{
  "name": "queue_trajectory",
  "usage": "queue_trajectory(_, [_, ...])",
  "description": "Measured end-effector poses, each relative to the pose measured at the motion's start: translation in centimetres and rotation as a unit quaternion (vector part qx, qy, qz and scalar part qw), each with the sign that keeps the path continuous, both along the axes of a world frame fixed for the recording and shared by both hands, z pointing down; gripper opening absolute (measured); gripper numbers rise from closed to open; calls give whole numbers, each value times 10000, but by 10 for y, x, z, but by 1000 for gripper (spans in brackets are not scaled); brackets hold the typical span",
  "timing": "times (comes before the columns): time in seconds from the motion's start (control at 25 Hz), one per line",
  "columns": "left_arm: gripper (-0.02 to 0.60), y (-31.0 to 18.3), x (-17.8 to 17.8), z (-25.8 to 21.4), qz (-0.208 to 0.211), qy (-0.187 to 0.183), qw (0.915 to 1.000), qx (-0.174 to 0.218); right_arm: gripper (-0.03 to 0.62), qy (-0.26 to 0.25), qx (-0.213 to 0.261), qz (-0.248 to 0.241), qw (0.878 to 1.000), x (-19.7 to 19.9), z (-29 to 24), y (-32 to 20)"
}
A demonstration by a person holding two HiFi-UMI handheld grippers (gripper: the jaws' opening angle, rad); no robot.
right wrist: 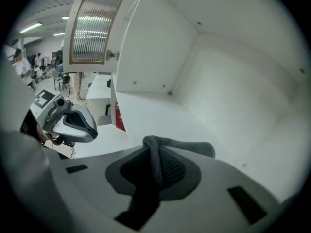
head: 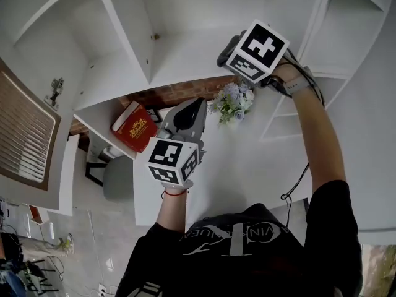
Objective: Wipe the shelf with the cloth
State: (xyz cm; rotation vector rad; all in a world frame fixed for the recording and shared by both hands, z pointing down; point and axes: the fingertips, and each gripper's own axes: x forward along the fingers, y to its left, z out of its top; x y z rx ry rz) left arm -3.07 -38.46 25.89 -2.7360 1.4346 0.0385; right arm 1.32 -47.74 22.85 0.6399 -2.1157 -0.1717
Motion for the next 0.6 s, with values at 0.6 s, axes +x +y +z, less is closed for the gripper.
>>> queue_trajectory(0.6, [11, 6, 74, 12, 961, 125, 9953, -59, 60, -255, 441, 1761, 9830, 107, -4, -18])
